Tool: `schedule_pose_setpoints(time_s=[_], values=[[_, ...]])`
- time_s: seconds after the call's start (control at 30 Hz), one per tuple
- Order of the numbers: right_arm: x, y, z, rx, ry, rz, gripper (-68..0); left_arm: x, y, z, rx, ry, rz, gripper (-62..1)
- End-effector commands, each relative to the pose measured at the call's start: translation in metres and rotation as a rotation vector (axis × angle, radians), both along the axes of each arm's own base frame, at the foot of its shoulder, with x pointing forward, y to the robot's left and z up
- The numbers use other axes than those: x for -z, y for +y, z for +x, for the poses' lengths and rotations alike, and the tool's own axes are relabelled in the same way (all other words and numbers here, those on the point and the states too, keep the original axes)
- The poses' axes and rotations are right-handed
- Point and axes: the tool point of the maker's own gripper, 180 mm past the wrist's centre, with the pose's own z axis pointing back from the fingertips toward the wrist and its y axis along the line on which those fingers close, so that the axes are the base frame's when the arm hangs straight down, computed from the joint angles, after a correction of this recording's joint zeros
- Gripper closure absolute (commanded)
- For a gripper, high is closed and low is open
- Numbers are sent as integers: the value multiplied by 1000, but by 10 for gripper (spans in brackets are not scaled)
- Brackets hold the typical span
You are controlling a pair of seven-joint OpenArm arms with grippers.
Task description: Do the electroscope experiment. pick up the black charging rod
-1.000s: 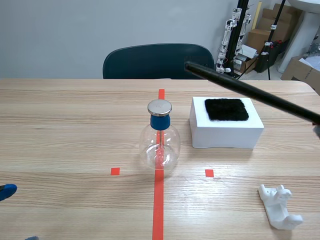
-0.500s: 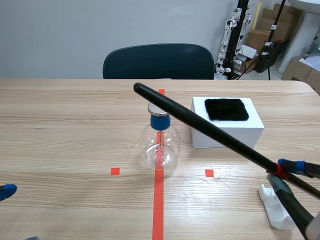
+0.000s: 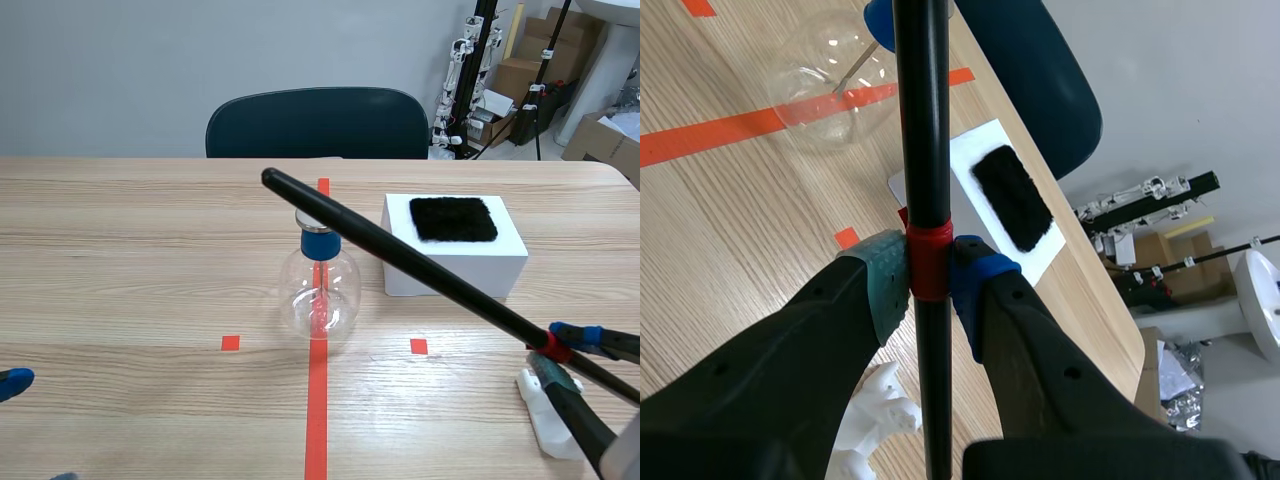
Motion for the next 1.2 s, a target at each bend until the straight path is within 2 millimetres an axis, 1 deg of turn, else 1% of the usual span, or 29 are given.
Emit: schedule_pose_setpoints(time_s=[0.0, 0.33, 0.63, 1.17], values=[[-6, -1, 4, -6, -27, -2, 0, -13, 2, 2, 1, -46, -34, -623], [-5, -2, 4, -2, -25, -4, 0, -13, 2, 2, 1, -46, -34, -623], [-1, -6, 5, 22, -8, -20, 0, -13, 2, 2, 1, -46, -34, -623], [-2, -6, 6, 21, -12, -20, 0, -13, 2, 2, 1, -46, -34, -623]])
